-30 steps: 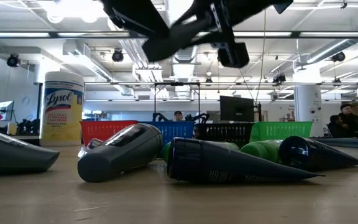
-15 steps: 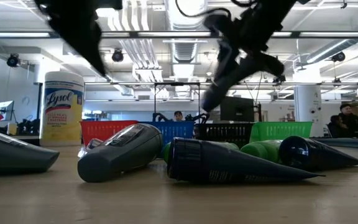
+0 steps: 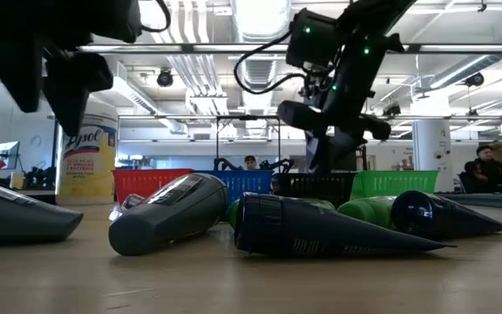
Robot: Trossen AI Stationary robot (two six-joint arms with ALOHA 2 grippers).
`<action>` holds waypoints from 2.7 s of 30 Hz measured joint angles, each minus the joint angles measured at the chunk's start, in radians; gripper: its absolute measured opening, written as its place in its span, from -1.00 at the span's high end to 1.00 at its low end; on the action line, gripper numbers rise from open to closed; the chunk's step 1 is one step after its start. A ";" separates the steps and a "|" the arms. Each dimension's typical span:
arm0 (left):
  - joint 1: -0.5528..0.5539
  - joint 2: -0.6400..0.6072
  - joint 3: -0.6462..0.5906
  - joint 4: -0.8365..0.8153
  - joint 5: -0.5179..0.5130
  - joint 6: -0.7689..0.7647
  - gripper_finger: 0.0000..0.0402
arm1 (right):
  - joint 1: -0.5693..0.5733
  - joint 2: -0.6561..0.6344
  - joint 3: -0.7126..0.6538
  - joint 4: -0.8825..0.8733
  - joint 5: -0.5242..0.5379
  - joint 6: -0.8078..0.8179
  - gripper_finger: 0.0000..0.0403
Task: Pick & Place Travel size toiletries
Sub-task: Put the gray deodorant into the black bin
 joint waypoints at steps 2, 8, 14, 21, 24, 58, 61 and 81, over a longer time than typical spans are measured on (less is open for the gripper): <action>-0.011 -0.001 0.000 0.000 0.028 0.012 -0.55 | 0.005 -0.002 0.000 0.002 -0.001 -0.015 0.00; -0.067 -0.001 -0.005 0.003 0.057 0.070 -0.66 | 0.034 -0.052 0.000 -0.004 0.000 -0.044 -0.39; -0.100 0.000 -0.055 0.134 0.110 -0.033 -0.80 | 0.070 -0.114 0.000 -0.037 0.000 -0.068 -0.70; -0.165 0.108 -0.075 0.256 0.047 -0.212 -0.80 | 0.117 -0.132 0.001 -0.134 0.024 -0.015 -0.81; -0.183 0.166 -0.053 0.204 0.043 -0.296 -0.80 | 0.140 -0.132 -0.001 -0.151 0.026 -0.016 -0.79; -0.150 0.053 0.016 0.140 -0.296 -0.239 -0.04 | 0.175 -0.161 -0.002 0.255 -0.551 0.015 -0.71; -0.138 -0.025 0.017 0.145 -0.436 -0.187 -0.04 | 0.161 -0.161 -0.005 0.340 -0.587 0.030 -0.74; 0.063 -0.097 0.016 0.361 -0.499 0.284 -0.04 | 0.122 -0.138 0.005 0.632 -0.640 0.116 -0.66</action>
